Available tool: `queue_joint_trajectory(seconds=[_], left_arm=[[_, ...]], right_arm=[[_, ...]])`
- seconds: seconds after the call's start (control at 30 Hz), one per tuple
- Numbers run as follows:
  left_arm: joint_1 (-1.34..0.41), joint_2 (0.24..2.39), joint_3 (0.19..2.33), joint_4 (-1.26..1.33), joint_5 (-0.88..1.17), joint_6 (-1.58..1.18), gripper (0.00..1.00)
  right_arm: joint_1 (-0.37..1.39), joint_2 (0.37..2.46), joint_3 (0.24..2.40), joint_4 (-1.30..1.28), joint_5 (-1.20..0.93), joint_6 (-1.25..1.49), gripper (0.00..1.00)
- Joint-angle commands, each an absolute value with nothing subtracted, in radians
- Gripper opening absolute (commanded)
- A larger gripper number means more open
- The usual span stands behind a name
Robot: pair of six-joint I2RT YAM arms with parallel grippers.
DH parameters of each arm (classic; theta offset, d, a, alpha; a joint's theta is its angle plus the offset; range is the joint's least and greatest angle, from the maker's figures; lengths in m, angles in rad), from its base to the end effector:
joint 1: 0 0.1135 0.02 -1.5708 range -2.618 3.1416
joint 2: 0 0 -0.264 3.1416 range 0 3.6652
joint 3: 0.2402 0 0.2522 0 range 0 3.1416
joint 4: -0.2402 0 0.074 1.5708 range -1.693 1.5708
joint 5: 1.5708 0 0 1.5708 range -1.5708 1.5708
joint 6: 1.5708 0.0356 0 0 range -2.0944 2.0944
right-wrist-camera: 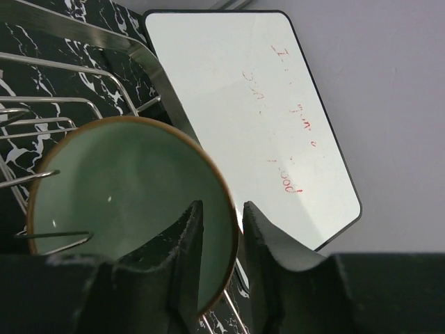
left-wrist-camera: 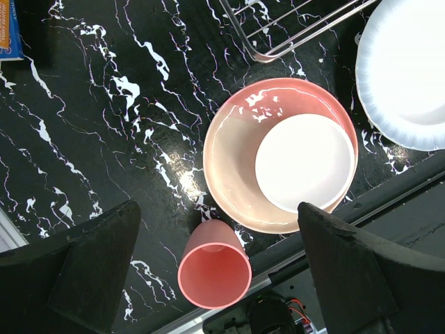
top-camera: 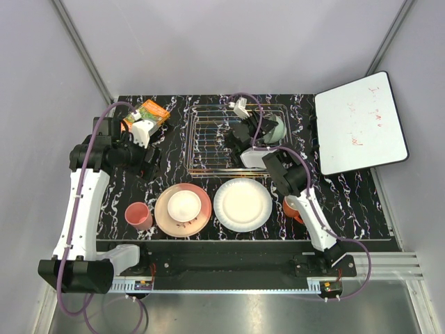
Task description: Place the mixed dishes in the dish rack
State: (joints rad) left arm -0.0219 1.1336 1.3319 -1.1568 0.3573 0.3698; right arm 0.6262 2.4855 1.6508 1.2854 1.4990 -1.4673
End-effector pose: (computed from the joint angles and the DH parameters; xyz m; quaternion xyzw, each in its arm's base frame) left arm 0.1979 -0.0168 0.3719 0.2351 0.9100 -0.1156 0.3214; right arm 0.4316 0.2684 0.1666 -0.0479 0.6943 -0.5836 0.4184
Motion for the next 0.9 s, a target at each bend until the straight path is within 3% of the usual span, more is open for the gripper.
queue_joint_trajectory(seconds=[0.0,0.1,0.17,0.2,0.47,0.5,0.53,0.67,0.87], left_arm=[[-0.026,1.118,1.347,-1.137,0.342,0.38,0.99],[-0.026,1.117,1.344,-1.137,0.341,0.385,0.99],[-0.026,1.115,1.338,-1.137,0.342,0.385,0.99],[-0.025,1.115,1.336,-1.137,0.342,0.384,0.99],[-0.026,1.12,1.335,-1.124,0.334,0.39,0.99],[-0.026,1.121,1.332,-1.118,0.33,0.39,0.99],[-0.026,1.121,1.319,-1.111,0.324,0.391,0.99],[-0.025,1.132,1.287,-1.057,0.333,0.394,0.99],[-0.025,1.242,1.25,-0.924,0.31,0.368,0.99]], right_arm=[[0.655,2.473,1.704,1.572,1.577,-1.456,0.38],[0.657,2.473,1.704,1.572,1.585,-1.46,0.57],[0.657,2.47,1.709,1.574,1.588,-1.47,0.78],[0.658,2.465,1.709,1.574,1.589,-1.479,0.82],[0.762,2.207,1.66,1.575,1.63,-1.566,0.88],[0.826,2.171,1.643,1.575,1.647,-1.606,0.96],[0.863,2.133,1.622,1.575,1.654,-1.623,0.97],[1.057,1.959,1.565,1.582,1.698,-1.75,0.97],[1.287,1.937,1.646,1.58,1.713,-1.966,1.0]])
